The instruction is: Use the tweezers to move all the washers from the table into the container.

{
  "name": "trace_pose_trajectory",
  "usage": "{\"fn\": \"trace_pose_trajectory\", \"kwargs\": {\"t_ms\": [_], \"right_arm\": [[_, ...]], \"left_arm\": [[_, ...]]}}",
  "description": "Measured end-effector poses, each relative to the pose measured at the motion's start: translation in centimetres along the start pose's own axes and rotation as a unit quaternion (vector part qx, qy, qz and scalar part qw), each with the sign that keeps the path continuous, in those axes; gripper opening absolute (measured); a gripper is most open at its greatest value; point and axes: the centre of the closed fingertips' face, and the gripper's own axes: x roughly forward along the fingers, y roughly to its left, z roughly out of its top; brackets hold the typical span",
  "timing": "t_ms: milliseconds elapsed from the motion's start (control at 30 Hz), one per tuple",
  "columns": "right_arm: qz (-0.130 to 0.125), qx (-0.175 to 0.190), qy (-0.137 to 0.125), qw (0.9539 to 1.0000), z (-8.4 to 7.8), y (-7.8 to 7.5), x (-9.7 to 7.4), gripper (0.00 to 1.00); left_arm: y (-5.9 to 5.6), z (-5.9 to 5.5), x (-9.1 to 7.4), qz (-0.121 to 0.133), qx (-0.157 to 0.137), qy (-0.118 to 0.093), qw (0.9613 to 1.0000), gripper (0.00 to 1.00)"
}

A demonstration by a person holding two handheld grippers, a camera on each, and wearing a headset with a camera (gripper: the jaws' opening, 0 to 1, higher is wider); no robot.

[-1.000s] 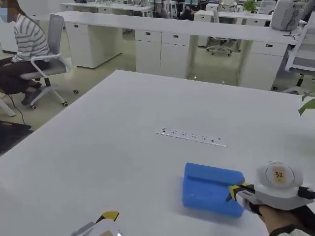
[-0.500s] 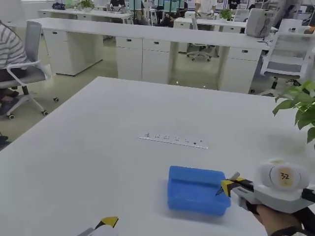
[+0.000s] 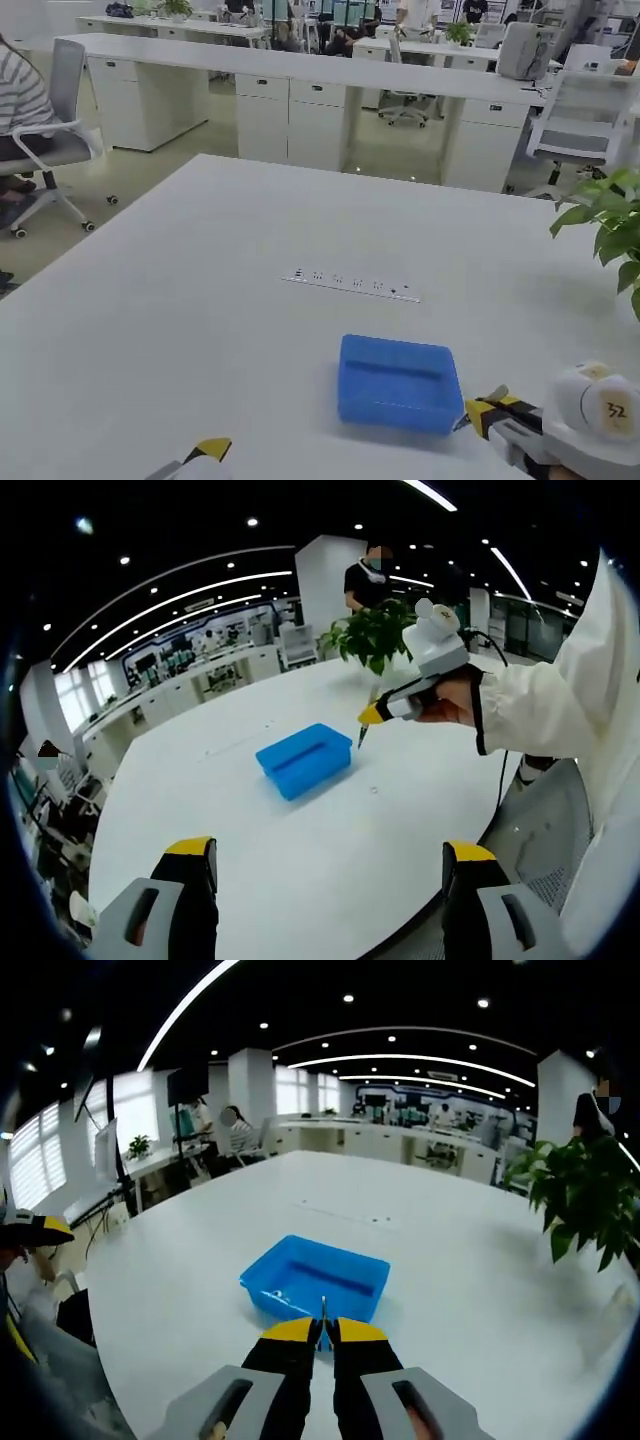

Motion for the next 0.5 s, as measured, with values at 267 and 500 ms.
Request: {"fn": "trace_pose_trajectory", "kwargs": {"t_ms": [267, 500], "right_arm": [[0.004, 0.018, 0.03, 0.9994, -3.2, 0.5, 0.2, 0.03], [0.0, 0.049, 0.033, 0.9983, -3.9, 0.1, 0.6, 0.03]], "left_arm": [[0.3, -0.4, 0.1, 0.007, -0.012, 0.002, 0.9999, 0.95], [0.5, -1.0, 0.2, 0.011, -0.02, 0.011, 0.9997, 0.95]]}}
